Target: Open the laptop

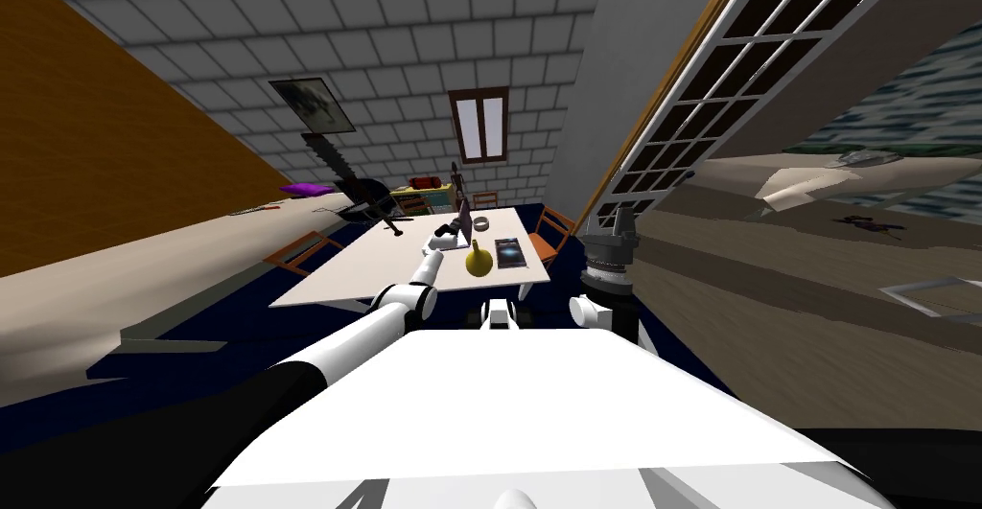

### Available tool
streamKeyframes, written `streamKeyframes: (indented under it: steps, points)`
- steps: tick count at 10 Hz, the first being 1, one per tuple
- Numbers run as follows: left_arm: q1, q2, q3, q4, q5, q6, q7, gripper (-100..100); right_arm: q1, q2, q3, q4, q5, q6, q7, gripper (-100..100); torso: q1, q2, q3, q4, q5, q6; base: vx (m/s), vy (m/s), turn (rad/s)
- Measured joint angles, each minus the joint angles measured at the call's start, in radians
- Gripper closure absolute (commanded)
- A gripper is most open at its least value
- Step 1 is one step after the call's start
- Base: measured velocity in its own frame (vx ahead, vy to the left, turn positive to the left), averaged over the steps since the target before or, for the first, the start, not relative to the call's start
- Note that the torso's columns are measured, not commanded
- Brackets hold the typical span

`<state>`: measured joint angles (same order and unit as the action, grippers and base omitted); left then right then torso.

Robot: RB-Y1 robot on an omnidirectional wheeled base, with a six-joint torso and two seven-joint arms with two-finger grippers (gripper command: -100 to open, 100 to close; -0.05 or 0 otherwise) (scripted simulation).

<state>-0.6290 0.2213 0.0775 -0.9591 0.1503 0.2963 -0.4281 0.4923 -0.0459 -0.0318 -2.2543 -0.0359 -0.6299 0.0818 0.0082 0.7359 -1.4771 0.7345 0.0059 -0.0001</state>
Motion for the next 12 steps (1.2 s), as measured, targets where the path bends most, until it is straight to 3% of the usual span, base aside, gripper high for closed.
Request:
streamKeyframes:
  steps: [2,5,8,12]
  points:
    - [-0.004,-0.018,0.004,0.012,0.04,-0.024,0.031,100,0.0,0.0,0.0,0.0,0.0,0.0,0.0,0,-0.007,-0.002,-0.002,-0.001,-0.004,-0.001,-0.023,0.184,-0.011]
    - [-0.007,-0.073,0.03,0.036,0.078,-0.061,0.085,100,0.0,0.0,0.0,0.0,0.0,0.0,0.0,0,-0.006,0.001,0.0,0.001,-0.004,0.001,-0.015,0.191,-0.025]
    - [0.008,-0.058,0.044,0.047,0.101,-0.081,0.11,100,0.0,0.0,0.0,0.0,0.0,0.0,0.0,0,-0.013,0.005,0.003,0.005,-0.007,0.002,-0.036,0.089,-0.263]
    - [0.046,-0.027,0.092,0.112,0.16,-0.184,0.187,100,0.0,0.0,0.0,0.0,0.0,0.0,0.0,0,-0.009,0.002,0.001,0.005,-0.007,-0.002,-0.07,0.133,-0.308]
